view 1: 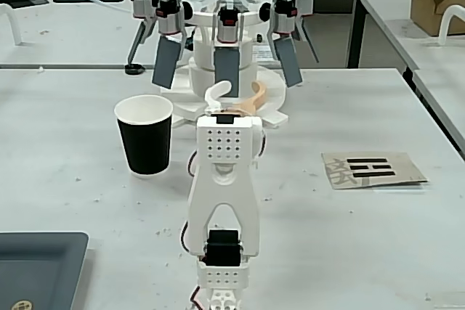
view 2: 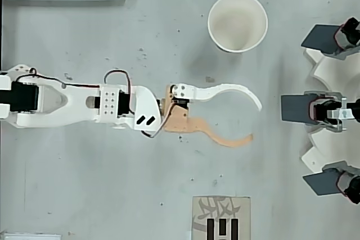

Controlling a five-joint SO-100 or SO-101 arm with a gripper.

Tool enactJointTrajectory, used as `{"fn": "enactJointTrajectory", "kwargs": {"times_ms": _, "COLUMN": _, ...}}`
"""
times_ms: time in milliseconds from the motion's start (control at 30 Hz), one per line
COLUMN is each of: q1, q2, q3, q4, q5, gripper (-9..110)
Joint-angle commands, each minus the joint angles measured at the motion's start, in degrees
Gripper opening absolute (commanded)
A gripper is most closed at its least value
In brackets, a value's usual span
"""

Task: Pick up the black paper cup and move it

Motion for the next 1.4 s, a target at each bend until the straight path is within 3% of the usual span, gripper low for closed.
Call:
{"fn": "enactJointTrajectory", "kwargs": {"times_ms": 0, "q1": 0.35, "q2": 5.45, "q3": 0.79, "q4": -2.02, "q5": -0.35, "gripper": 10}}
{"fn": "enactJointTrajectory", "kwargs": {"times_ms": 733, "q1": 0.62, "q2": 20.13, "q3": 24.52, "q4": -8.7, "q5": 0.62, "gripper": 16}}
{"fn": "enactJointTrajectory", "kwargs": {"times_ms": 1367, "q1": 0.09, "q2": 31.29, "q3": 46.76, "q4": -17.58, "q5": 1.49, "gripper": 40}}
